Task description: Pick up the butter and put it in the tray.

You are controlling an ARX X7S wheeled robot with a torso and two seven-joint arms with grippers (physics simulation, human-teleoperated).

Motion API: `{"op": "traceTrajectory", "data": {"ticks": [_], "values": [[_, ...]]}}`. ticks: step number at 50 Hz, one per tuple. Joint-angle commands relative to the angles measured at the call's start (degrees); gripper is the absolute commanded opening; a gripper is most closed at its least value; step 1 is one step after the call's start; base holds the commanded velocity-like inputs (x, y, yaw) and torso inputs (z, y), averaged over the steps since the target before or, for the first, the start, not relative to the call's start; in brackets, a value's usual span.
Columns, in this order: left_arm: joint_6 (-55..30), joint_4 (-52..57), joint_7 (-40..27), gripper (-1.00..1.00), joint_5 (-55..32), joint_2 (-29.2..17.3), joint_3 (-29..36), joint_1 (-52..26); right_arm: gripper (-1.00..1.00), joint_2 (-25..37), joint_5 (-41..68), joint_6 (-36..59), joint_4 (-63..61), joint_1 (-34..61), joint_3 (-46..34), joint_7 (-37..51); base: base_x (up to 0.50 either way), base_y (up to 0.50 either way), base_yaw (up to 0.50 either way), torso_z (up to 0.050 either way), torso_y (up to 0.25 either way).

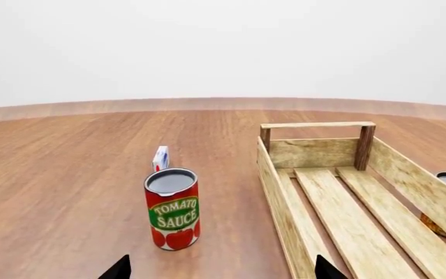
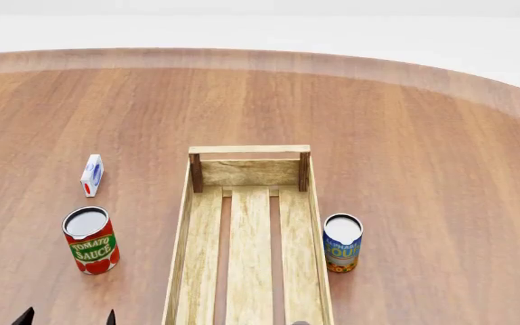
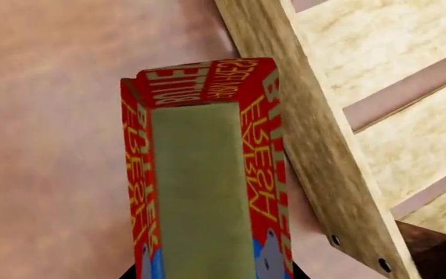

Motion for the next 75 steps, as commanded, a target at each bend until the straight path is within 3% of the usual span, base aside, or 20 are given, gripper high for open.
{"op": "traceTrajectory", "data": {"ticks": [1, 16, 29, 52, 61, 75], "values": [[0.0, 0.0, -0.3, 1.00, -0.3, -0.2, 0.2, -0.1, -1.00, 1.1, 1.9, 2.0, -5.0, -0.9, 2.1, 2.7, 0.00, 0.00, 0.00, 0.000, 0.000], [0.0, 0.5, -0.6, 1.00, -0.9, -0.6, 0.3, -0.1, -1.00, 9.0, 20.0, 22.6, -31.1, 7.7, 7.9, 15.7, 0.00, 0.00, 0.00, 0.000, 0.000], [0.5, 0.0, -0.6, 1.00, -1.3, -0.8, 0.4, -0.1, -1.00, 12.4, 29.7, 27.1, -36.2, 13.1, 13.4, 21.2, 0.00, 0.00, 0.00, 0.000, 0.000], [1.2, -0.8, -0.9, 1.00, -1.5, -0.9, 1.0, -0.2, -1.00, 17.8, 32.9, 18.8, -29.2, 16.1, 22.4, 22.2, 0.00, 0.00, 0.00, 0.000, 0.000], [1.3, -0.9, -1.1, 1.00, -1.6, -1.1, 1.2, -0.4, -1.00, 14.3, 32.4, 7.7, -18.6, 12.8, 28.0, 26.5, 0.00, 0.00, 0.00, 0.000, 0.000], [1.0, -0.4, -1.5, 1.00, -1.9, -1.4, 1.4, -0.4, -1.00, 8.2, 32.1, 4.0, -9.8, 11.9, 29.7, 29.5, 0.00, 0.00, 0.00, 0.000, 0.001]]}}
